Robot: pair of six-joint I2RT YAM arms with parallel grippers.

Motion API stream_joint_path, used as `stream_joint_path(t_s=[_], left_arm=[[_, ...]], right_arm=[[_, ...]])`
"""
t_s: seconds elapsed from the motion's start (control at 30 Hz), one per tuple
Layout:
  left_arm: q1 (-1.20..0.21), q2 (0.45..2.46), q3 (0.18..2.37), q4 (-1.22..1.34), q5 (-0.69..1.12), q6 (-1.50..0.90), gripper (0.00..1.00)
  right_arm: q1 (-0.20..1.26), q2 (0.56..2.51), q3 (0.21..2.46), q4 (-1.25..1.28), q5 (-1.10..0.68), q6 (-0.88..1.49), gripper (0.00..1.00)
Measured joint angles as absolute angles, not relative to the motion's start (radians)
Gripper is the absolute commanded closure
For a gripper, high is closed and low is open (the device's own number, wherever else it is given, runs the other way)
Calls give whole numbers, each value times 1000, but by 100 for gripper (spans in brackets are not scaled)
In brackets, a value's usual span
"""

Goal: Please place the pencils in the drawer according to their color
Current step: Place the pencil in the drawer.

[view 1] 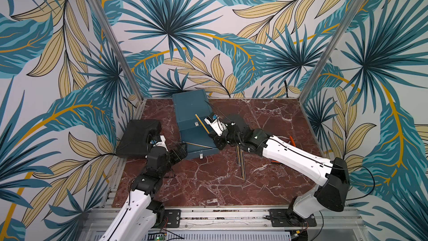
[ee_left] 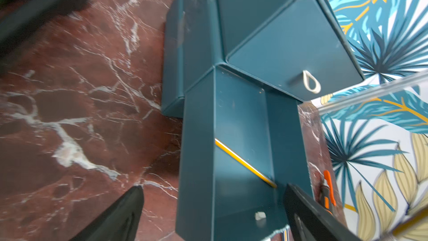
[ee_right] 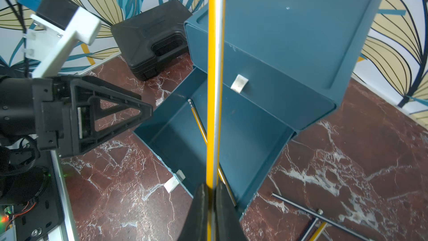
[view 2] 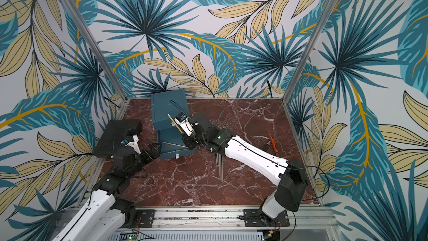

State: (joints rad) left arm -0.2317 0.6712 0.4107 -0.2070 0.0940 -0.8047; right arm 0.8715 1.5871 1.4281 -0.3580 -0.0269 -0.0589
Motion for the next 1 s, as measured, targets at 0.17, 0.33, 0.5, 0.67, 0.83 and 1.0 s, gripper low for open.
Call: stream_joint_path(t_s=[0.17, 0.33, 0.5, 0.67, 0.83, 1.0], left_arm=[[-232, 687, 403, -169, 154, -814, 0], [-232, 699, 378, -118, 212, -838, 0], [-231, 706, 367, -84, 253, -862, 0], [-231, 707, 356, -40, 283, -889, 0], [-231, 713, 351, -12, 306, -908, 0], [-231, 715, 349, -7, 311, -914, 0]], right_arm=[[871, 1646, 1495, -355, -64, -107, 100], [872, 1716, 1536, -357, -89, -141, 100], [872, 1753, 1555, -376, -99, -163, 100], [873, 1759, 1571, -383, -98, -181, 100], [874, 1780, 1582, -390, -92, -196, 100], [874, 1819, 1583, -403, -87, -218, 100]])
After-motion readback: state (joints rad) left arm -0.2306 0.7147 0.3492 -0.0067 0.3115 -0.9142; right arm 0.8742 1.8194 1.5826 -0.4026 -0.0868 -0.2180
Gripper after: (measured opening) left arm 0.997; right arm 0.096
